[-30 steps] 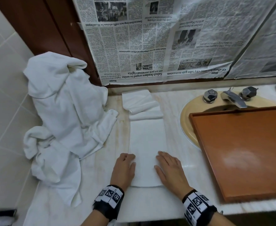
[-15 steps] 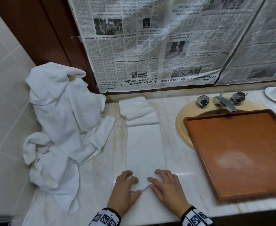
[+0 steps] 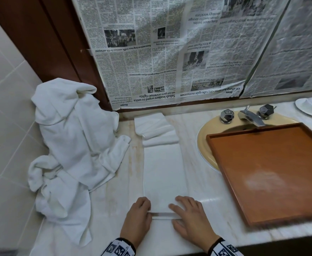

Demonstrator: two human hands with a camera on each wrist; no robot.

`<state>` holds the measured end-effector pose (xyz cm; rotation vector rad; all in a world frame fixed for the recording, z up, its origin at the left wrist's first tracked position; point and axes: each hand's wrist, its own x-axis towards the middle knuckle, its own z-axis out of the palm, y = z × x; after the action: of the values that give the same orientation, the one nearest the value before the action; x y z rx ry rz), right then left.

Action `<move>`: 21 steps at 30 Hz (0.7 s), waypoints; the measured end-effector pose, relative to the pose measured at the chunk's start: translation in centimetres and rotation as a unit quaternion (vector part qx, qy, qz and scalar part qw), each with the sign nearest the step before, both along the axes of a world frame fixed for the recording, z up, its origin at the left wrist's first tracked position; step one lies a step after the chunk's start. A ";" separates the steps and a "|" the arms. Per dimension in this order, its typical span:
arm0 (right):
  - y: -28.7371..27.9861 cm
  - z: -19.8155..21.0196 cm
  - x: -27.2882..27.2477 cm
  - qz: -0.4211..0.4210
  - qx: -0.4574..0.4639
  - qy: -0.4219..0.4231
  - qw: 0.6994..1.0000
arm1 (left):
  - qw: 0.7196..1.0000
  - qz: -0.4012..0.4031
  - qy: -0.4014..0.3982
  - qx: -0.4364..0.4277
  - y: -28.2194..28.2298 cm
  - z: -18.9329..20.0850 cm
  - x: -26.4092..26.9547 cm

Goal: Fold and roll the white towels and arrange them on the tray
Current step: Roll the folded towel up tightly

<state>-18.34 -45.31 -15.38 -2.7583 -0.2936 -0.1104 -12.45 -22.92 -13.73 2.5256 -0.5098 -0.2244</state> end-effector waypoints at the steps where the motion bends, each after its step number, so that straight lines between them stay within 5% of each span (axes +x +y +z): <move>1: -0.1 0.0 -0.1 0.005 -0.005 0.002 1.000 | 1.000 0.001 -0.009 0.004 0.0 0.0 -0.1; 6: -0.3 0.1 -0.1 0.012 -0.019 -0.004 1.000 | 0.996 -0.022 -0.074 0.054 0.1 -0.5 -1.1; 21: 1.1 -0.7 0.0 -0.016 -0.108 -0.109 0.988 | 0.996 -0.027 -0.052 0.060 0.6 -1.4 -1.3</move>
<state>-18.38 -44.17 -16.13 -2.9702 -0.3357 -0.4128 -13.71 -22.34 -15.10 2.6531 -0.6233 -0.1485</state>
